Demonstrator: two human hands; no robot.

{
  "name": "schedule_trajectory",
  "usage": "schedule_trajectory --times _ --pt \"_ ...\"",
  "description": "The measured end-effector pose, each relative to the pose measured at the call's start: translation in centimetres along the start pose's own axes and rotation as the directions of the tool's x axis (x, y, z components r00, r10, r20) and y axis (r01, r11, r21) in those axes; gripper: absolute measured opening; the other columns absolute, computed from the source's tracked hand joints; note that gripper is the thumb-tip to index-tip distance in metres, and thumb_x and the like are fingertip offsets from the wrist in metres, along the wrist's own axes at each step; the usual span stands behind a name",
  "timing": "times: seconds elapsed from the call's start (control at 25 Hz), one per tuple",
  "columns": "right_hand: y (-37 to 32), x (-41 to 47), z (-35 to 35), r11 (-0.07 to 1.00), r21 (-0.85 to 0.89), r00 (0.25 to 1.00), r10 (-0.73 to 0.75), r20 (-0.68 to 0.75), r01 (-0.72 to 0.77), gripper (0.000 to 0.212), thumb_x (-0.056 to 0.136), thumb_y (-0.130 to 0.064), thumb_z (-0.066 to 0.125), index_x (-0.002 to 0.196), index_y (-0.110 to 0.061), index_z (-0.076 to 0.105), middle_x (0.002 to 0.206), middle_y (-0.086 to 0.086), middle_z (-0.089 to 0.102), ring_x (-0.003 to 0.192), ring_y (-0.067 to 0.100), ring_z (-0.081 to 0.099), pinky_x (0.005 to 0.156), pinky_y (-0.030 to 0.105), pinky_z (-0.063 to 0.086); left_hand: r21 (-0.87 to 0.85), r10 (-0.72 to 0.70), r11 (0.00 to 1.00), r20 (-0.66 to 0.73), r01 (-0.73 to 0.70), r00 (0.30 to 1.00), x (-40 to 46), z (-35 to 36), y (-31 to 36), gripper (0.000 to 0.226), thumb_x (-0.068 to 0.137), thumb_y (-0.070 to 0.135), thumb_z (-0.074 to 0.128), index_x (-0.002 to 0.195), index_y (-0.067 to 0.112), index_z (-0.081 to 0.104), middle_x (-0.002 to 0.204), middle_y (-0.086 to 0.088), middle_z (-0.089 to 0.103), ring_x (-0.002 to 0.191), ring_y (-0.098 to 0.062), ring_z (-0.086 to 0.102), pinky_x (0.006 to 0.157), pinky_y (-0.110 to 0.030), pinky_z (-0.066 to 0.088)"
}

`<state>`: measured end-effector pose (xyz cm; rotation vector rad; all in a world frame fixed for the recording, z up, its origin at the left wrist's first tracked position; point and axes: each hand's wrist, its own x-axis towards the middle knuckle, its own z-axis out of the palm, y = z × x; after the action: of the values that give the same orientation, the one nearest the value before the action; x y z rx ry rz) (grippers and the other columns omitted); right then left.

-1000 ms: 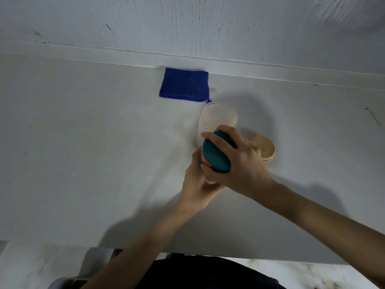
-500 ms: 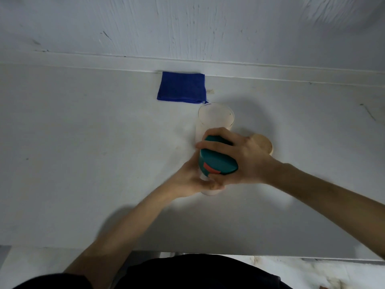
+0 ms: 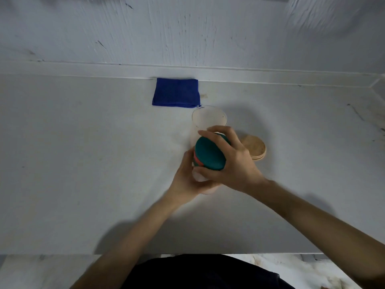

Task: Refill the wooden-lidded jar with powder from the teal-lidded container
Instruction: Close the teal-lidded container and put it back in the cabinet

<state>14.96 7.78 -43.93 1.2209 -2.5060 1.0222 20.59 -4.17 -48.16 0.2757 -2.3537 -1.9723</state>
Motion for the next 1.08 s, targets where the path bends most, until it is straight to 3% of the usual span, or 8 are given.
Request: schedule_trajectory --times 0.04,0.16,0.36,0.48,0.68,0.76,0.92,1.08 --pt "0.3 -0.1 -0.3 0.998 0.069 1.0 -0.013 0.026 0.011 0.069 0.067 -0.045 0.066 0.126 -0.022 0.038 0.123 0.009 0.041 0.111 0.005 0.038 0.09 0.007 0.036 0.103 0.06 0.993 0.065 -0.066 0.996 0.0 -0.5 -0.2 0.043 0.075 0.011 0.068 0.105 0.026 0.042 0.102 0.006 0.055 0.099 -0.013 0.051 0.07 -0.015 0.053" --pt "1.2 -1.1 -0.4 0.973 0.224 0.997 0.045 0.057 -0.057 0.08 0.064 -0.046 0.068 0.129 -0.027 0.026 0.123 0.002 0.032 0.113 -0.003 0.028 0.093 -0.001 0.029 0.172 -0.047 0.985 0.069 0.035 0.996 0.2 -1.3 0.1 0.071 0.065 0.014 0.077 0.115 0.032 0.03 0.119 0.005 0.042 0.111 -0.012 0.044 0.09 -0.025 0.044" --pt "2.2 -3.8 0.5 0.897 0.258 0.925 0.306 0.225 -0.359 0.082 0.069 -0.035 0.072 0.133 -0.023 0.021 0.131 0.0 0.038 0.114 0.002 0.037 0.094 0.005 0.034 0.066 -0.115 0.992 0.163 0.105 0.98 0.2 -1.5 -0.3 0.077 0.069 0.018 0.074 0.126 0.032 0.025 0.123 0.012 0.038 0.117 -0.005 0.035 0.096 -0.027 0.034" --pt "2.8 -4.7 1.1 0.881 0.243 0.904 0.348 0.247 -0.405 0.068 0.074 -0.031 0.068 0.13 -0.016 0.032 0.132 0.004 0.044 0.112 0.004 0.042 0.09 0.007 0.039 0.124 -0.112 0.988 0.193 0.089 0.975 -0.2 -1.9 -1.0 0.074 0.07 0.019 0.074 0.123 0.036 0.025 0.132 0.005 0.042 0.127 -0.013 0.038 0.101 -0.032 0.035" --pt "2.8 -5.4 2.1 0.815 0.314 0.868 0.411 0.278 -0.487 0.066 0.078 -0.028 0.065 0.132 -0.014 0.031 0.134 0.005 0.045 0.118 0.014 0.045 0.096 0.023 0.039 0.125 -0.095 0.989 0.125 0.079 0.988 -0.6 -1.7 -0.4 0.069 0.068 0.022 0.074 0.118 0.035 0.028 0.136 -0.001 0.043 0.128 -0.02 0.039 0.103 -0.04 0.037" --pt "2.6 -5.9 2.5 0.795 0.352 0.866 0.417 0.277 -0.495 0.067 0.078 -0.031 0.064 0.132 -0.014 0.03 0.134 0.005 0.046 0.117 0.012 0.046 0.097 0.021 0.038 0.121 -0.1 0.989 0.1 0.088 0.99 -1.2 -1.2 -0.3 0.068 0.069 0.023 0.074 0.116 0.037 0.027 0.138 -0.002 0.041 0.128 -0.02 0.038 0.103 -0.04 0.037" --pt "1.9 -6.8 3.1 0.781 0.408 0.88 0.401 0.254 -0.473 0.074 0.07 -0.047 0.064 0.13 -0.019 0.031 0.125 -0.006 0.045 0.111 0.005 0.047 0.093 0.008 0.038 0.085 -0.112 0.991 0.124 0.102 0.986 -2.4 -1.0 -0.9 0.061 0.071 0.022 0.072 0.113 0.04 0.03 0.134 0.006 0.04 0.127 -0.015 0.036 0.099 -0.032 0.037" --pt "0.2 -8.3 4.1 0.789 0.437 0.899 0.417 0.134 -0.431 0.069 0.065 -0.054 0.059 0.122 -0.027 0.032 0.12 -0.004 0.039 0.11 0.002 0.043 0.092 0.005 0.036 0.061 -0.088 0.995 0.225 0.076 0.97 -3.7 -1.8 -1.5 0.058 0.073 0.019 0.071 0.109 0.047 0.035 0.12 0.019 0.042 0.119 -0.005 0.04 0.088 -0.01 0.039"
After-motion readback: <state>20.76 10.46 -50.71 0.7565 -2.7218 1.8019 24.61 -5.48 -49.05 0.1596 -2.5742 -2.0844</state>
